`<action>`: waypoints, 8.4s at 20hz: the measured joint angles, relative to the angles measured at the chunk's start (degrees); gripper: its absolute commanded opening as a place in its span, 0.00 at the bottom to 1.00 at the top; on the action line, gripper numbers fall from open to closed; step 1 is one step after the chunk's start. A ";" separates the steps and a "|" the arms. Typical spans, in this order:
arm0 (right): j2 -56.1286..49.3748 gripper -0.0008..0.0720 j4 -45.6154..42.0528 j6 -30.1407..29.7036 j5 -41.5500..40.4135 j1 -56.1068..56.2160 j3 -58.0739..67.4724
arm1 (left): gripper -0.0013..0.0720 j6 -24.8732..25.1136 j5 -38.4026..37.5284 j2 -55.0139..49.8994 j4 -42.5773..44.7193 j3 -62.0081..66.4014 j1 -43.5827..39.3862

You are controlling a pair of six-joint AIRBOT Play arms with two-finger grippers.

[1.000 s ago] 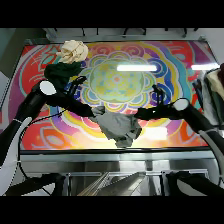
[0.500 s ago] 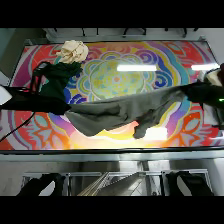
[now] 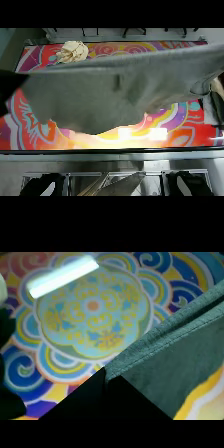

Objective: Fold the shirts.

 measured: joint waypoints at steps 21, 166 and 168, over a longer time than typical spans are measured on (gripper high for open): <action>-58.77 0.04 -3.28 1.11 -4.72 2.51 6.19 | 0.03 4.83 8.11 -58.73 6.38 9.68 -4.00; -50.73 0.07 -9.86 6.27 -11.80 -9.44 -20.92 | 0.03 -8.50 -3.50 -59.71 13.77 -2.91 -2.84; -50.84 1.00 -10.45 6.69 -11.41 -9.49 -20.90 | 0.39 -8.94 -4.46 -59.71 13.73 -2.93 -2.84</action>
